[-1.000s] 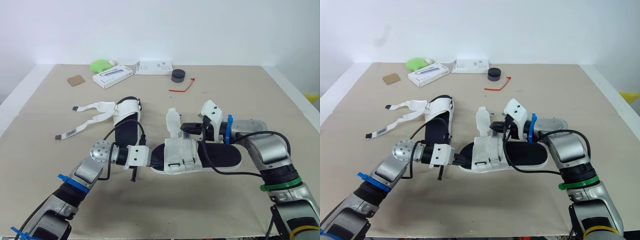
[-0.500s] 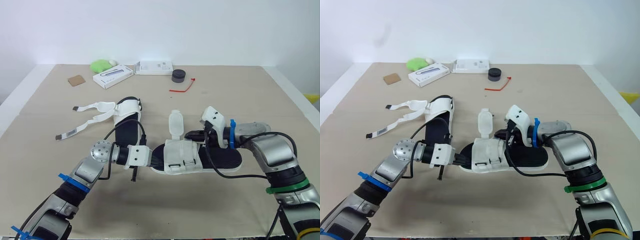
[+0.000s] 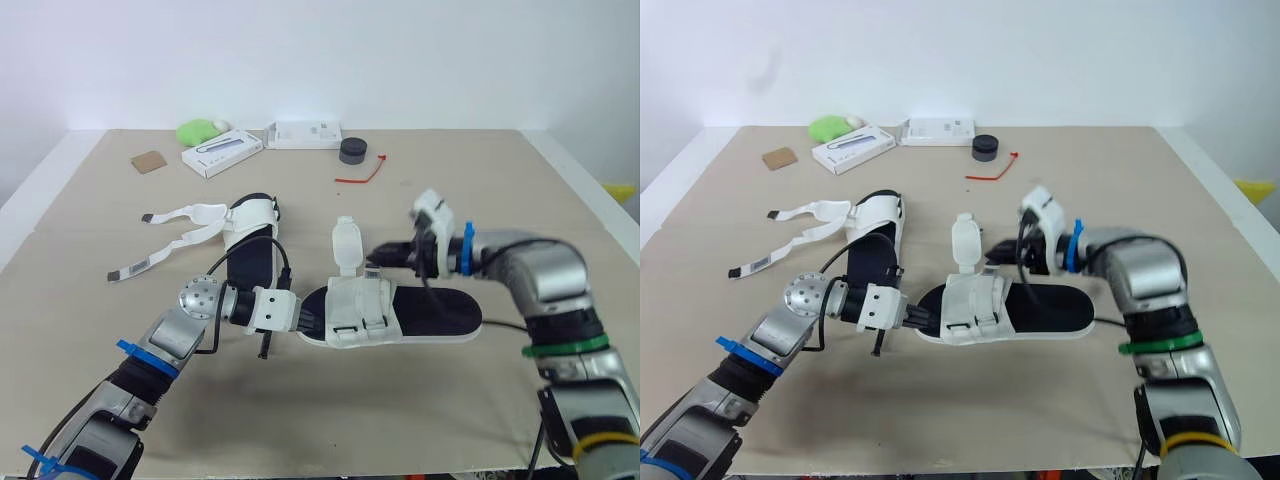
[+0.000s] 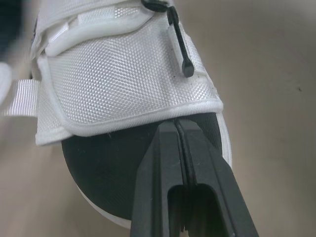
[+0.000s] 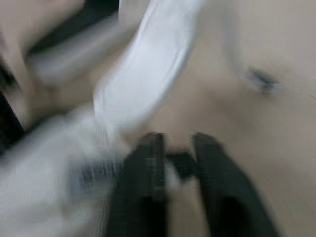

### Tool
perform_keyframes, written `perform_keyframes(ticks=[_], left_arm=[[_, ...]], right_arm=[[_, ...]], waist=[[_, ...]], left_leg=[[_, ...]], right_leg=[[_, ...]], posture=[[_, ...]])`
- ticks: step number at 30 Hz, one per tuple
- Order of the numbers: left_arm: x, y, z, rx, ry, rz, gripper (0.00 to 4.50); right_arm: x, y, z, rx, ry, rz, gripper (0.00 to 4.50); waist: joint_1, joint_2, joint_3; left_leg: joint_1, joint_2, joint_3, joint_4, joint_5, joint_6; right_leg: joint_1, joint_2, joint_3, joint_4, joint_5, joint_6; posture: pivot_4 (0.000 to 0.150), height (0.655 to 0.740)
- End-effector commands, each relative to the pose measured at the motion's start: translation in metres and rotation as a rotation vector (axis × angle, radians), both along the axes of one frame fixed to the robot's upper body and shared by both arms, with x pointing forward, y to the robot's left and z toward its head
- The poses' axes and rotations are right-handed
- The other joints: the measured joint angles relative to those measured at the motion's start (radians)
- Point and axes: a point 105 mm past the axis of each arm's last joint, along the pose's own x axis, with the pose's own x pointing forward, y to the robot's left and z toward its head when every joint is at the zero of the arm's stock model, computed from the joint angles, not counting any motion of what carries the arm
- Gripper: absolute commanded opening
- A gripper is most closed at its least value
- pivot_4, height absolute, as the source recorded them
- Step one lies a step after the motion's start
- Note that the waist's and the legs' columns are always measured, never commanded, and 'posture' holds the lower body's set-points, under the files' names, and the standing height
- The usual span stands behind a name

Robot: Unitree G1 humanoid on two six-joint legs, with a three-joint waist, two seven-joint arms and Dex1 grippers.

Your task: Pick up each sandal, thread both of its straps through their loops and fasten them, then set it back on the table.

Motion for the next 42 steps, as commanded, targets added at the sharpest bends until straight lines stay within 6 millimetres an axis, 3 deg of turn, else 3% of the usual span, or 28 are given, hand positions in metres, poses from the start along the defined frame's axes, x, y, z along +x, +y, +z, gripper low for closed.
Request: perform_keyframes(ticks=[1,4,7,13,26,33,42], left_arm=[[0.001,0.009,-0.019,0.079,0.044,0.02,0.0],[0.001,0.009,-0.019,0.079,0.042,0.015,0.0],[0.001,0.008,-0.019,0.078,0.042,0.013,0.0],[-0.002,0.007,-0.02,0.075,0.045,0.01,0.0],[-0.004,0.008,-0.022,0.072,0.045,0.027,0.0],[-0.005,0.01,-0.023,0.072,0.048,0.04,0.0],[-0.004,0.01,-0.024,0.072,0.05,0.043,0.0]], right_arm=[[0.0,0.002,0.02,0.197,0.171,-0.017,3.04],[0.003,0.004,0.019,0.272,0.289,-0.043,4.48],[0.002,0.005,0.013,0.296,0.395,-0.048,4.48],[0.02,0.013,0.003,0.324,0.45,-0.105,4.48],[0.051,0.055,0.025,0.518,0.46,-0.104,4.48],[0.067,0.059,0.022,0.53,0.388,-0.163,4.48],[0.07,0.065,0.048,0.544,0.231,-0.096,4.48]], waist=[[0.0,0.0,0.0],[0.0,0.001,0.0],[0.0,0.001,-0.001],[-0.001,0.003,-0.001],[-0.001,0.003,-0.001],[-0.003,0.004,-0.001],[-0.006,0.005,-0.001]], left_leg=[[0.0,0.0,-0.002,0.0,0.0,0.0],[-0.002,0.001,-0.004,0.0,0.0,0.0],[-0.003,0.001,-0.005,0.0,0.0,0.0],[-0.004,0.001,-0.005,0.0,0.0,0.0],[-0.006,0.001,-0.007,0.0,0.0,0.0],[-0.008,0.0,-0.009,0.0,0.0,-0.001],[-0.01,0.0,-0.01,0.0,0.0,-0.001]], right_leg=[[0.0,0.0,-0.002,0.0,0.0,-0.001],[0.0,0.0,-0.004,0.0,0.001,-0.003],[-0.002,0.0,-0.005,0.0,0.001,-0.003],[-0.002,0.0,-0.005,0.0,0.001,-0.003],[-0.003,-0.001,-0.007,0.0,0.002,-0.002],[-0.004,-0.002,-0.009,0.0,0.002,-0.003],[-0.005,-0.002,-0.01,0.0,0.002,-0.003]], posture=[[0.15,0.74],[0.15,0.74],[0.15,0.74],[0.15,0.74],[0.15,0.74],[0.15,0.74],[0.15,0.74]])
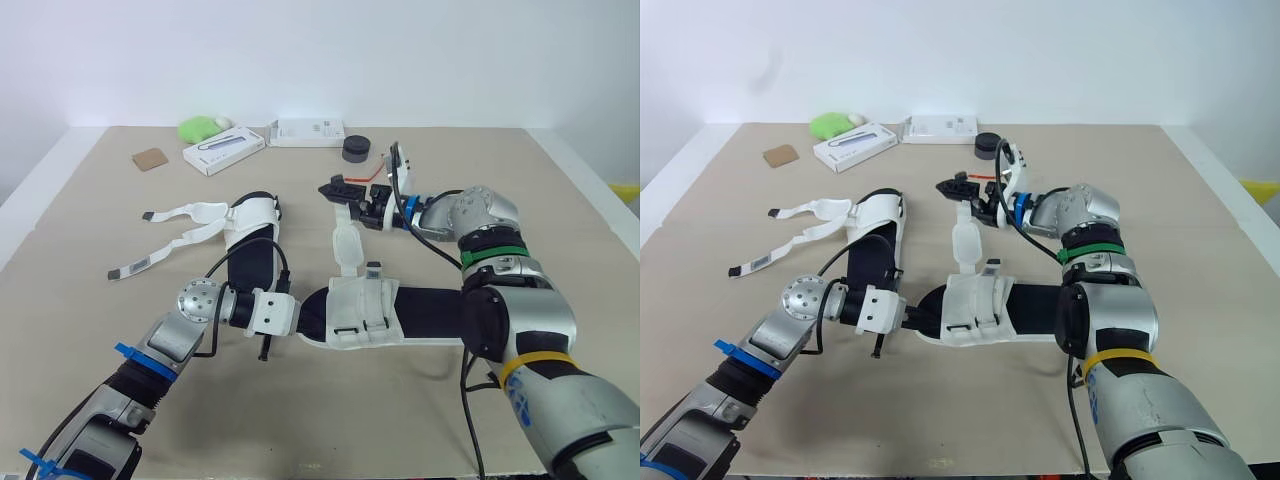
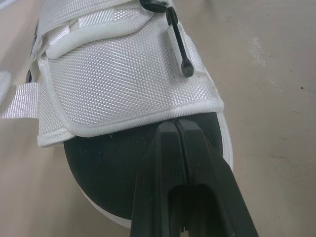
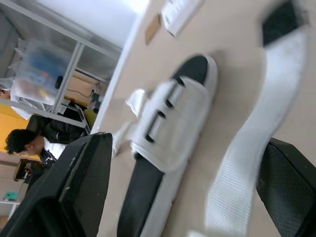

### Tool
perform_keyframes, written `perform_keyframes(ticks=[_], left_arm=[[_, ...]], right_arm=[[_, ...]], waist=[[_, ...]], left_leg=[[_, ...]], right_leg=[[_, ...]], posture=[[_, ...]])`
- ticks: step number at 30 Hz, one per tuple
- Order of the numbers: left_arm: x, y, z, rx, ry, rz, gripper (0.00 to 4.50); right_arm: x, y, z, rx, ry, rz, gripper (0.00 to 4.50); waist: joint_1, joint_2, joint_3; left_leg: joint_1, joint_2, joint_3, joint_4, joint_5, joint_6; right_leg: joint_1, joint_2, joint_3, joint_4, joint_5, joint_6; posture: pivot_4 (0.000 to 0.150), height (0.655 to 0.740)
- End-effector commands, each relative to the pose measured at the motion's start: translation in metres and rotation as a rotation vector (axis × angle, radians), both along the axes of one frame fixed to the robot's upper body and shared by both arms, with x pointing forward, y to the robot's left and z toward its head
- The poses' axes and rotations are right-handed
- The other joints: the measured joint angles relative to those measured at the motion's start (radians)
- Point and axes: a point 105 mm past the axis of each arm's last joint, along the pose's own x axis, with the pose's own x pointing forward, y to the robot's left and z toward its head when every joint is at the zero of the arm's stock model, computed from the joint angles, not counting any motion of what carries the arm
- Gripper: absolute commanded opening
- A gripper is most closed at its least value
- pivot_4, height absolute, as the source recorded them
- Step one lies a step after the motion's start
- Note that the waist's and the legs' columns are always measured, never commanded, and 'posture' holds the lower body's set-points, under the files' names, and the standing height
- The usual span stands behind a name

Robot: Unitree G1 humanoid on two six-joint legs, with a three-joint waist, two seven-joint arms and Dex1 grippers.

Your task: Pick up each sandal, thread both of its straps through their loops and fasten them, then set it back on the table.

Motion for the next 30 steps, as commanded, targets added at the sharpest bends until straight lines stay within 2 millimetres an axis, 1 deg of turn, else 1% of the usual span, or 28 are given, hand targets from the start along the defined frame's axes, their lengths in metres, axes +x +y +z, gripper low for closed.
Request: perform_keyframes(ticks=[1,3,4,6,8,11,12,15,17,20,22,23,25,27,28,29,30], left_arm=[[-0.001,0.009,-0.024,0.092,0.069,0.037,0.0],[0.0,0.008,-0.024,0.091,0.069,0.036,0.0],[0.0,0.008,-0.024,0.091,0.07,0.035,0.0],[0.0,0.008,-0.025,0.091,0.071,0.035,0.0],[0.0,0.007,-0.025,0.09,0.072,0.035,0.0],[-0.001,0.007,-0.026,0.089,0.076,0.033,0.0],[-0.001,0.007,-0.026,0.089,0.077,0.032,0.0],[-0.001,0.006,-0.026,0.089,0.077,0.031,0.0],[0.0,0.006,-0.026,0.089,0.077,0.032,0.0],[-0.001,0.007,-0.027,0.09,0.078,0.033,0.0],[-0.001,0.007,-0.027,0.09,0.08,0.033,0.0],[-0.002,0.007,-0.027,0.09,0.08,0.033,0.0],[-0.002,0.008,-0.027,0.091,0.082,0.034,0.0],[-0.002,0.009,-0.028,0.093,0.084,0.035,0.0],[-0.002,0.009,-0.028,0.093,0.084,0.036,0.0],[-0.002,0.009,-0.028,0.093,0.085,0.036,0.0],[-0.002,0.009,-0.028,0.093,0.086,0.036,0.0]], right_arm=[[0.0,0.003,0.031,0.015,-0.146,0.027,4.48],[0.0,0.003,0.032,-0.014,-0.197,0.034,3.96],[-0.001,0.003,0.032,-0.026,-0.22,0.05,3.6],[-0.006,0.004,0.031,-0.053,-0.259,0.084,2.76],[-0.011,0.004,0.028,-0.076,-0.289,0.12,1.67],[-0.017,0.004,0.024,-0.124,-0.344,0.16,0.27],[-0.019,0.004,0.024,-0.134,-0.363,0.168,0.04],[-0.021,0.002,0.026,-0.162,-0.424,0.177,0.04],[-0.024,-0.001,0.031,-0.211,-0.529,0.18,0.04],[-0.036,-0.003,0.041,-0.333,-0.796,0.215,0.04],[-0.049,-0.001,0.047,-0.39,-0.97,0.25,0.04],[-0.054,-0.001,0.048,-0.407,-1.026,0.262,0.04],[-0.074,0.002,0.05,-0.454,-1.232,0.316,0.04],[-0.092,0.005,0.049,-0.482,-1.403,0.354,0.04],[-0.103,0.007,0.048,-0.492,-1.503,0.377,0.04],[-0.12,0.01,0.045,-0.496,-1.644,0.427,0.04],[-0.133,0.013,0.042,-0.498,-1.742,0.463,0.04]], waist=[[0.0,0.0,0.0],[0.0,0.0,0.0],[0.0,0.0,0.0],[0.0,0.0,0.0],[0.0,0.0,0.0],[0.001,0.001,0.0],[0.001,0.001,0.0],[0.001,0.001,0.0],[0.001,0.001,0.0],[0.003,0.001,0.0],[0.004,0.001,0.0],[0.004,0.001,0.0],[0.005,0.001,0.0],[0.005,0.001,0.0],[0.005,0.001,0.0],[0.005,0.001,0.0],[0.005,0.001,0.0]], left_leg=[[0.0,0.0,0.0,0.0,0.0,0.0],[0.0,0.0,0.0,0.0,0.0,0.0],[0.0,0.0,0.0,0.0,0.0,0.0],[0.0,0.0,0.0,0.0,0.0,0.0],[-0.001,-0.001,-0.001,0.0,0.0,0.0],[-0.001,-0.001,-0.001,0.0,0.001,-0.001],[-0.001,-0.001,-0.002,0.0,0.001,-0.001],[-0.001,-0.001,-0.002,0.0,0.001,-0.003],[-0.001,-0.002,-0.003,0.0,0.002,-0.004],[-0.001,-0.003,-0.004,0.0,0.003,-0.005],[-0.001,-0.003,-0.005,0.0,0.003,-0.005],[-0.001,-0.003,-0.005,0.0,0.003,-0.005],[-0.001,-0.004,-0.005,0.0,0.003,-0.005],[-0.001,-0.004,-0.005,0.0,0.003,-0.006],[-0.001,-0.004,-0.005,0.0,0.003,-0.006],[-0.001,-0.004,-0.006,0.0,0.003,-0.006],[0.0,-0.004,-0.006,0.0,0.003,-0.006]], right_leg=[[0.0,0.0,0.0,0.0,0.0,0.0],[0.0,0.0,0.0,0.0,0.0,0.0],[0.0,0.0,0.0,0.0,0.0,0.0],[0.0,0.0,0.0,0.0,0.0,0.0],[0.0,-0.001,-0.001,0.0,0.0,0.0],[0.0,-0.002,-0.002,0.0,0.0,0.0],[0.0,-0.002,-0.002,0.0,0.0,0.0],[0.0,-0.002,-0.002,0.0,0.0,0.0],[0.0,-0.002,-0.003,0.0,0.0,0.0],[0.0,-0.003,-0.004,0.0,0.0,0.0],[0.001,-0.002,-0.005,0.0,0.0,0.0],[0.001,-0.001,-0.005,0.0,0.0,0.001],[0.001,-0.001,-0.005,0.0,0.0,0.001],[0.001,-0.001,-0.005,0.0,0.0,0.001],[0.001,-0.001,-0.005,0.0,0.0,0.001],[0.002,0.0,-0.005,0.0,0.0,0.001],[0.002,0.0,-0.005,0.0,-0.001,0.001]], posture=[[0.15,0.74],[0.15,0.74],[0.15,0.74],[0.15,0.74],[0.15,0.74],[0.15,0.74],[0.15,0.74],[0.15,0.74],[0.15,0.74],[0.15,0.74],[0.15,0.74],[0.15,0.74],[0.15,0.74],[0.15,0.74],[0.15,0.74],[0.15,0.74],[0.15,0.74]])
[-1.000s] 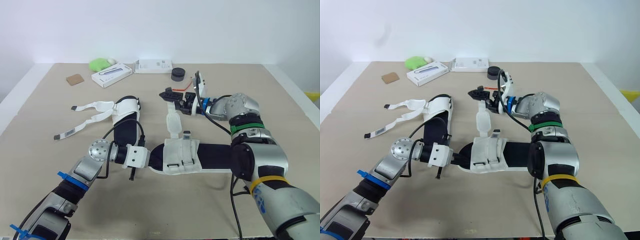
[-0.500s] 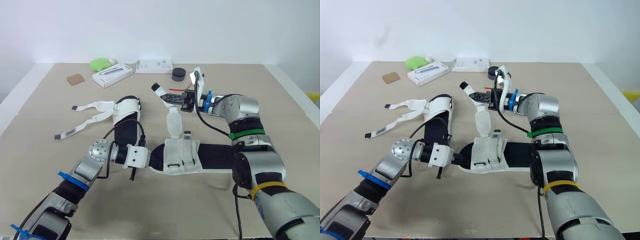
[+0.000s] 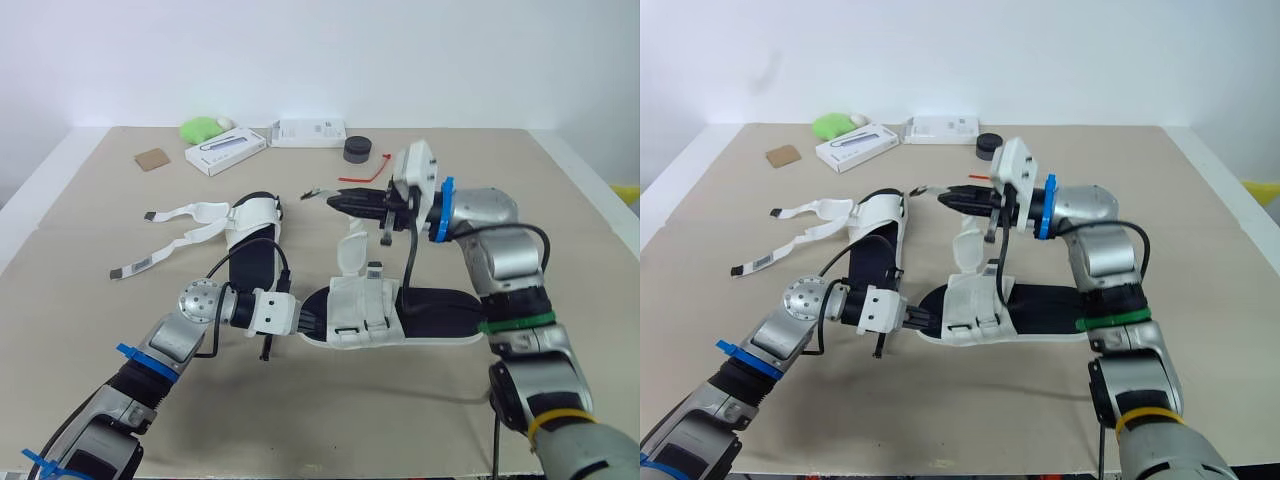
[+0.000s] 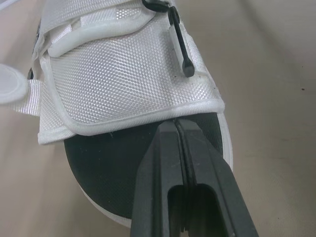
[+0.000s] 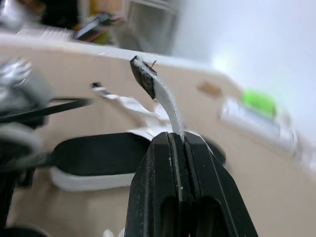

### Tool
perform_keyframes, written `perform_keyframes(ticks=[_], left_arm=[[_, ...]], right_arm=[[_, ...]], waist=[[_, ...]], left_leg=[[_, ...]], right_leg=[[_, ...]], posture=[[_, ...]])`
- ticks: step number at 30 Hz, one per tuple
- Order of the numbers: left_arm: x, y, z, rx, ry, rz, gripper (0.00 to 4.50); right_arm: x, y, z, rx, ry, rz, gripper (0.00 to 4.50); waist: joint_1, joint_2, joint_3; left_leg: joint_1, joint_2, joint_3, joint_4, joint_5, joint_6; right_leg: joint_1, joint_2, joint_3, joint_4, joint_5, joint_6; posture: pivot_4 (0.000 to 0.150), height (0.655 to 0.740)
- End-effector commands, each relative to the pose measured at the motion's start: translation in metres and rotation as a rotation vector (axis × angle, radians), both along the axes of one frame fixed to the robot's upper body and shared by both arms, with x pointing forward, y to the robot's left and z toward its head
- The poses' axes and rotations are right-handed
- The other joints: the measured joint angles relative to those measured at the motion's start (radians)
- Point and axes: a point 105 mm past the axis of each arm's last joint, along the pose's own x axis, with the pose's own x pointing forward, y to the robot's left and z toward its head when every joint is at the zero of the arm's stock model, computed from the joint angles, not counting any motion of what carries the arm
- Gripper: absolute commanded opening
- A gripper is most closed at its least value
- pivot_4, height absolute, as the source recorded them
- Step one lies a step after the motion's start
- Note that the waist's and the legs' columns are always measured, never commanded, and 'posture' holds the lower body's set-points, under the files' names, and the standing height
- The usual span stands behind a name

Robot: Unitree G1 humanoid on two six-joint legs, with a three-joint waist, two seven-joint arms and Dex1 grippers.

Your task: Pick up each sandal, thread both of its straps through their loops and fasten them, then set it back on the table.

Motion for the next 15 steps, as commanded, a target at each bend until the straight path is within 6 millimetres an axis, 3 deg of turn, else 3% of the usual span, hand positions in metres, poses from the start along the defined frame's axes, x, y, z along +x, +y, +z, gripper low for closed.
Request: perform_keyframes(ticks=[1,3,5,11,15], left_arm=[[-0.002,0.01,-0.025,0.098,0.075,0.027,0.0],[-0.003,0.009,-0.025,0.1,0.077,0.022,0.0],[-0.003,0.01,-0.025,0.102,0.078,0.019,0.0],[-0.003,0.008,-0.026,0.104,0.078,0.012,0.0],[-0.003,0.008,-0.026,0.103,0.079,0.009,0.0]], right_arm=[[-0.054,0.012,0.009,-0.059,-0.417,0.208,0.04],[-0.085,0.014,-0.008,-0.136,-0.602,0.364,0.04],[-0.097,0.012,-0.024,-0.223,-0.735,0.461,0.04],[-0.09,0.0,-0.06,-0.443,-0.875,0.567,0.04],[-0.088,-0.002,-0.067,-0.498,-0.919,0.614,0.04]], waist=[[0.0,0.0,0.0],[0.0,0.0,0.0],[0.0,0.0,0.0],[0.0,-0.001,0.0],[0.0,-0.001,0.0]], left_leg=[[0.0,0.0,0.0,0.0,0.0,0.0],[0.0,0.0,0.0,0.0,0.0,0.0],[0.001,0.0,0.0,0.0,0.0,0.0],[0.009,0.0,0.003,0.0,0.001,-0.001],[0.012,0.002,0.004,-0.001,0.001,-0.001]], right_leg=[[0.0,0.0,0.0,0.0,0.0,0.0],[0.0,0.001,0.0,0.0,0.0,0.0],[0.001,0.001,0.0,0.0,0.0,0.0],[0.007,0.001,0.002,0.0,-0.002,-0.002],[0.007,0.003,0.004,0.001,-0.003,-0.004]], posture=[[0.15,0.74],[0.15,0.74],[0.15,0.74],[0.15,0.74],[0.15,0.74]])
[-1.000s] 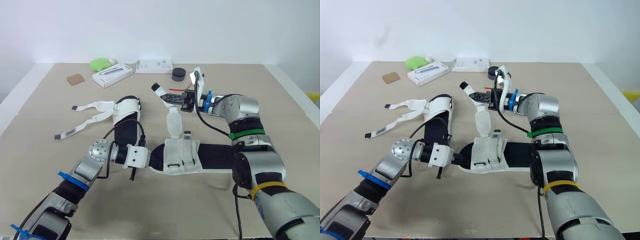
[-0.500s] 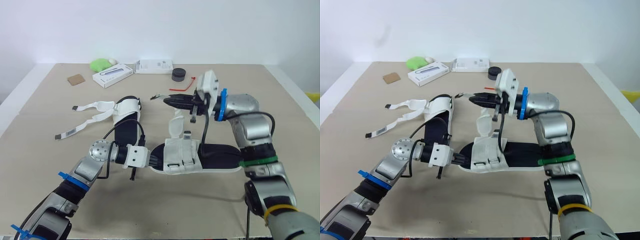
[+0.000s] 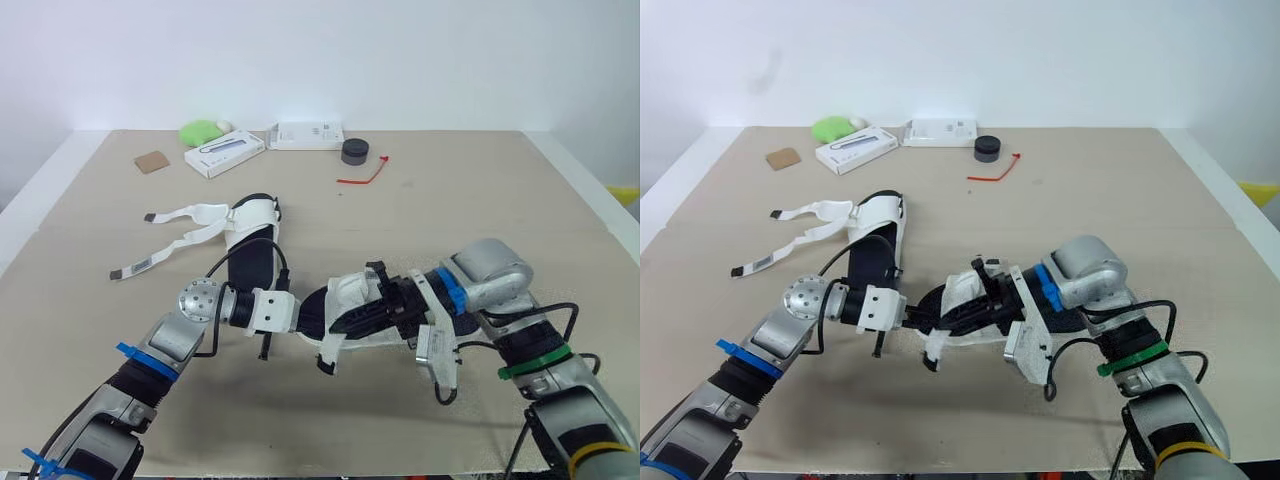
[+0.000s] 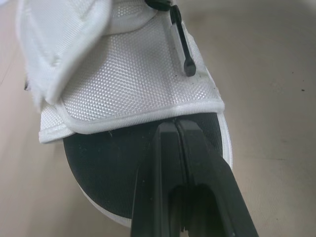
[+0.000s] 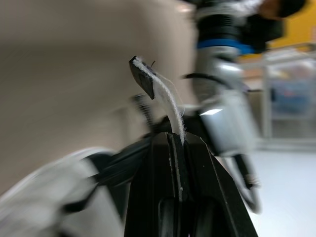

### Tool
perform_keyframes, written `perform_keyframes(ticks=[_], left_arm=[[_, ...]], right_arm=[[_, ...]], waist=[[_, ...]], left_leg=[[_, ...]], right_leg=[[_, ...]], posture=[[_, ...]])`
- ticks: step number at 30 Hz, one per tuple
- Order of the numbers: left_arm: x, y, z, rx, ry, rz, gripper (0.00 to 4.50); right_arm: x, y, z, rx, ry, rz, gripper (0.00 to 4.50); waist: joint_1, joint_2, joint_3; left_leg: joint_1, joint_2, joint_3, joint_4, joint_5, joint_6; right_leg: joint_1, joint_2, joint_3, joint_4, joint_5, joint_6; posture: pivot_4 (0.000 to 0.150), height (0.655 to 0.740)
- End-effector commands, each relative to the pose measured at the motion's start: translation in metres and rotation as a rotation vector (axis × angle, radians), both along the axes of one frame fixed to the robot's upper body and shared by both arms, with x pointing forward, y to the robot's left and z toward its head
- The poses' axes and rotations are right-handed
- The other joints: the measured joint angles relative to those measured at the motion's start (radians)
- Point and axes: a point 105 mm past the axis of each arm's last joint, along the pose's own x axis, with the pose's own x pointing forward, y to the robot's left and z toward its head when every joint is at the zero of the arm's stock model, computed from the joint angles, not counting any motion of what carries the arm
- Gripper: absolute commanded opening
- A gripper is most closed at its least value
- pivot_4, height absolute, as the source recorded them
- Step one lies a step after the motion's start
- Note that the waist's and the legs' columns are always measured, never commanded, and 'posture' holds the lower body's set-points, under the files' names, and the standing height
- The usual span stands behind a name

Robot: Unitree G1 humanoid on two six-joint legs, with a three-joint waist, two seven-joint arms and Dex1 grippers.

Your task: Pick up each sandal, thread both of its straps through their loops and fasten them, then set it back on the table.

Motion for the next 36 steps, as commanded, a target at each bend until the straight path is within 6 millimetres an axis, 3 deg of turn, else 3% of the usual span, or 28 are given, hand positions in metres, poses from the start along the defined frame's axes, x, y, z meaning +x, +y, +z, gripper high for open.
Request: perform_keyframes(ticks=[1,4,8,10,13,18,24,28,36], left_arm=[[-0.004,0.007,-0.024,0.094,0.066,0.008,0.0],[-0.005,0.007,-0.025,0.095,0.067,0.008,0.0],[-0.006,0.009,-0.026,0.097,0.07,0.014,0.0],[-0.006,0.01,-0.026,0.099,0.072,0.015,0.0],[-0.007,0.009,-0.026,0.099,0.072,0.013,0.0],[-0.008,0.011,-0.026,0.102,0.074,0.013,0.0],[-0.008,0.011,-0.026,0.105,0.077,0.013,0.0],[-0.007,0.011,-0.026,0.105,0.078,0.012,0.0],[-0.006,0.01,-0.025,0.104,0.076,0.013,0.0]], right_arm=[[0.001,0.002,0.005,-0.009,-0.074,0.042,0.04],[0.005,-0.001,0.0,-0.054,-0.032,0.011,0.04],[0.005,-0.004,0.006,-0.046,-0.02,0.005,1.32],[-0.001,-0.003,0.014,-0.009,-0.006,0.022,2.64],[-0.007,-0.007,0.028,0.067,0.18,-0.054,3.25],[-0.012,-0.02,0.044,0.123,0.697,-0.31,3.25],[-0.049,-0.023,0.036,-0.028,1.384,-0.594,3.25],[-0.058,-0.027,0.018,-0.15,1.617,-0.8,3.25],[-0.048,-0.022,-0.011,-0.196,1.931,-1.031,3.25]], waist=[[0.0,0.0,0.0],[0.001,0.0,0.0],[0.002,0.0,0.0],[0.002,0.0,0.0],[0.003,0.0,0.0],[0.006,0.0,0.0],[0.005,0.001,-0.001],[0.005,0.001,-0.001],[0.005,0.0,-0.002]], left_leg=[[0.0,0.001,0.0,0.0,0.0,0.0],[0.001,0.001,0.0,0.0,0.0,0.0],[0.001,0.001,0.0,0.0,0.0,0.0],[0.001,0.001,0.0,0.0,0.0,0.0],[0.001,0.002,0.0,0.0,0.0,0.0],[0.0,0.004,-0.002,-0.001,-0.001,0.001],[-0.001,0.006,-0.006,-0.001,-0.001,0.001],[-0.001,0.007,-0.006,-0.001,-0.001,0.001],[-0.002,0.007,-0.004,-0.001,-0.001,0.001]], right_leg=[[0.0,0.0,0.0,0.0,0.0,0.0],[0.0,0.0,0.0,0.001,-0.001,-0.001],[0.0,0.0,0.0,0.001,-0.001,-0.002],[0.0,0.0,0.0,0.001,-0.001,-0.002],[0.0,0.0,0.0,0.001,-0.001,-0.003],[-0.001,-0.002,-0.001,0.001,-0.003,-0.005],[-0.001,-0.001,-0.003,0.001,-0.004,-0.007],[-0.001,0.002,-0.005,0.001,-0.008,-0.001],[-0.002,0.003,-0.004,0.0,-0.007,0.001]], posture=[[0.15,0.74],[0.15,0.74],[0.15,0.74],[0.15,0.74],[0.15,0.74],[0.15,0.74],[0.15,0.74],[0.15,0.74],[0.15,0.74]])
